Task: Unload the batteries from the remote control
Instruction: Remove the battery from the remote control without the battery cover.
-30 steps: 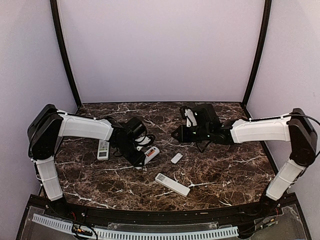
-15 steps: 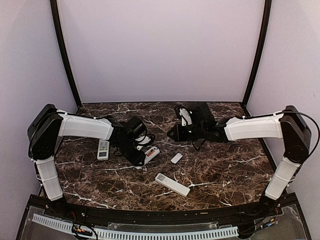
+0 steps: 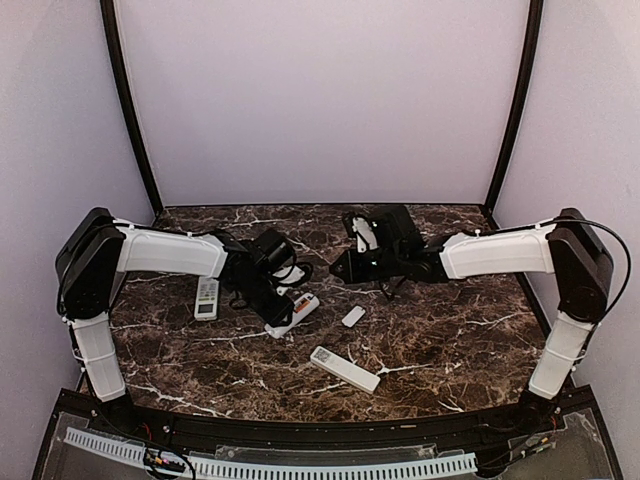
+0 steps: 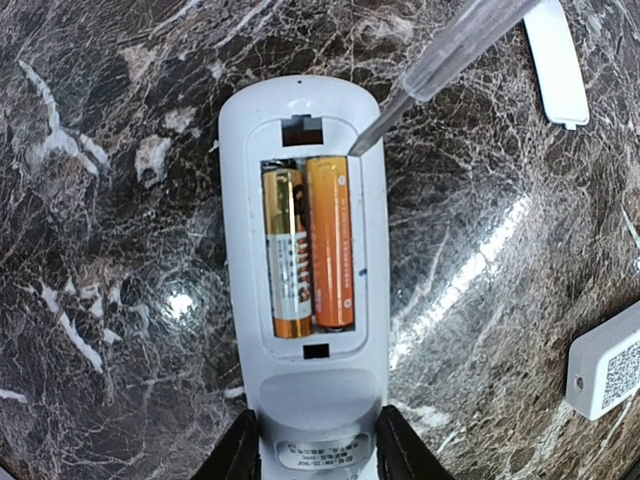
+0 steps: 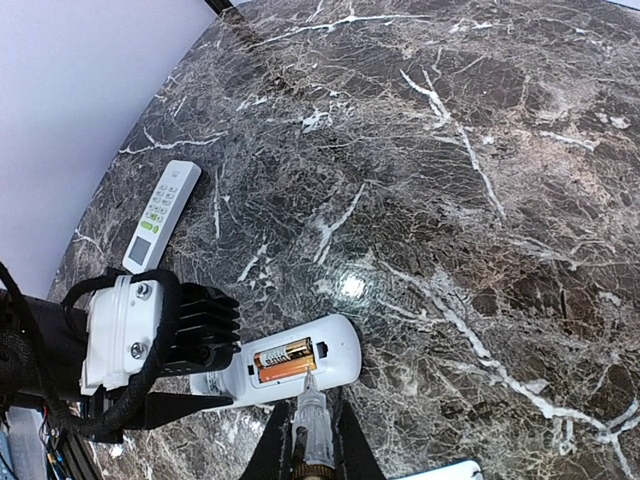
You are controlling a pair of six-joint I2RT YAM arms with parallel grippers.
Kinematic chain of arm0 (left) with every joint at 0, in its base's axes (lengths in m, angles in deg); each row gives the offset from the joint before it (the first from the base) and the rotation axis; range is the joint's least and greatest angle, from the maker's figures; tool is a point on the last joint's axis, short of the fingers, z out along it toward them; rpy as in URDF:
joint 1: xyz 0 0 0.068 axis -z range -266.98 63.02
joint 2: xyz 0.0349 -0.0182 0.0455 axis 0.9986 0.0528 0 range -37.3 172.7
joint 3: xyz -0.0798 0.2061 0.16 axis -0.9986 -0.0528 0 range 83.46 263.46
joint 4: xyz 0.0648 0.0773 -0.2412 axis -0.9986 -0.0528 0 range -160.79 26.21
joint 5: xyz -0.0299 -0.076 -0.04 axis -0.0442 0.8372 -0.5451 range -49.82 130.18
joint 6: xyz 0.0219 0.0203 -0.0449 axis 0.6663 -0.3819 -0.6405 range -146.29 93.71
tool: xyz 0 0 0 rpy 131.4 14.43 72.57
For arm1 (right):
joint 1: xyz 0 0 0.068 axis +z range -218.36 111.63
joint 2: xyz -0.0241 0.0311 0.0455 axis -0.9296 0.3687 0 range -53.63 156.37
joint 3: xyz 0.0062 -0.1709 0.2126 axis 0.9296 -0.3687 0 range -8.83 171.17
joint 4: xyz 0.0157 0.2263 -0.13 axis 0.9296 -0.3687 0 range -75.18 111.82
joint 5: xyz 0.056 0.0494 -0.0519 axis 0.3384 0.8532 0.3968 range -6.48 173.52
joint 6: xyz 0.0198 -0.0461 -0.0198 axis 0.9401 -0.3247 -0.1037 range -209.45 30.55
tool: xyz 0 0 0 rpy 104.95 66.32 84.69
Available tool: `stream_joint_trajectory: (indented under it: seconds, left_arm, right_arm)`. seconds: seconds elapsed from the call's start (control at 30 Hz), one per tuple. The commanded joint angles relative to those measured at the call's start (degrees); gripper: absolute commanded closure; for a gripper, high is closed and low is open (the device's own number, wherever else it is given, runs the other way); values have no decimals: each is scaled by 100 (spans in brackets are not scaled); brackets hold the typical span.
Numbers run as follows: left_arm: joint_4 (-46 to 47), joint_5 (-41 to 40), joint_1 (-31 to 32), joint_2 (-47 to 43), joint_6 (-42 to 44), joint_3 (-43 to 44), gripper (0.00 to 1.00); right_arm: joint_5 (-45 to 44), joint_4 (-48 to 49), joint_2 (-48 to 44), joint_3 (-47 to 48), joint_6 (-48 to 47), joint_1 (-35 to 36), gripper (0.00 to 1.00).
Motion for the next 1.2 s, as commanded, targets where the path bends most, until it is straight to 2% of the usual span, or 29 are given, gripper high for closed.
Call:
stream_joint_trajectory:
  seconds: [0.0, 0.23, 0.37, 0.93, 1.17]
  left_arm:
    - [-222, 80, 77, 309, 69, -98, 60]
    - [-258, 82, 73, 348, 69, -72, 49]
    - [-268, 70, 76, 363, 69, -67, 48]
    - [-329, 56, 77, 445, 69, -28, 60]
    - [-346, 24, 78, 478, 69, -10, 62]
  right_arm:
    - [-15, 40, 87, 176, -108, -45, 100]
    - [-22, -13, 182, 229, -142, -58, 100]
    - [-8, 0, 226, 235, -146, -62, 100]
    - [156, -165, 281, 221, -35, -62, 100]
    - [562, -64, 276, 170, 262, -64, 100]
